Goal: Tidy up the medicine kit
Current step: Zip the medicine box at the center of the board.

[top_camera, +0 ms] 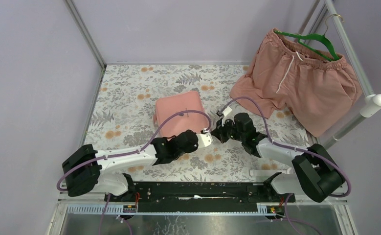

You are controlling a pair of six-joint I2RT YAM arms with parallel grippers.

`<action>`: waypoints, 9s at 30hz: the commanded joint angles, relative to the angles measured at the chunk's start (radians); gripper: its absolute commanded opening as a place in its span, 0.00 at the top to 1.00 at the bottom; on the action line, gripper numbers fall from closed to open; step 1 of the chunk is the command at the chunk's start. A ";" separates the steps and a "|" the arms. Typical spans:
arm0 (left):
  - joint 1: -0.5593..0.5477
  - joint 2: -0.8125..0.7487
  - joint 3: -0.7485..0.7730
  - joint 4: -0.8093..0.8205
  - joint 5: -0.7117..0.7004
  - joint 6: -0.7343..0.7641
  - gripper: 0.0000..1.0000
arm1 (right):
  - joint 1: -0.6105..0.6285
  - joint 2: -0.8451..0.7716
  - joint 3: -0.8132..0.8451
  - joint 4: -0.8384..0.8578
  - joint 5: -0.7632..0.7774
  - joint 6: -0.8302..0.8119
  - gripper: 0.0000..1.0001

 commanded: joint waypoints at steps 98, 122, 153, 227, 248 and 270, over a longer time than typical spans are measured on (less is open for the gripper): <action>0.202 -0.420 0.084 -0.089 -0.020 -0.425 0.28 | 0.353 -0.103 -0.018 -0.088 -0.008 0.002 0.98; 0.591 0.352 0.541 0.053 0.503 -0.334 0.21 | 0.427 -0.275 -0.148 -0.099 0.269 0.216 1.00; 0.658 0.260 0.335 -0.079 0.637 -0.324 0.20 | 0.088 -0.171 0.005 -0.147 0.224 0.121 1.00; 0.177 -0.163 -0.164 0.119 0.387 0.427 1.00 | -0.066 0.165 0.289 -0.250 -0.182 -0.220 0.97; 0.191 -0.114 -0.133 0.135 0.410 0.383 1.00 | 0.096 0.013 0.165 -0.235 -0.249 -0.070 1.00; 0.201 -0.107 -0.126 0.136 0.435 0.379 1.00 | 0.227 0.081 0.125 -0.003 -0.320 0.171 1.00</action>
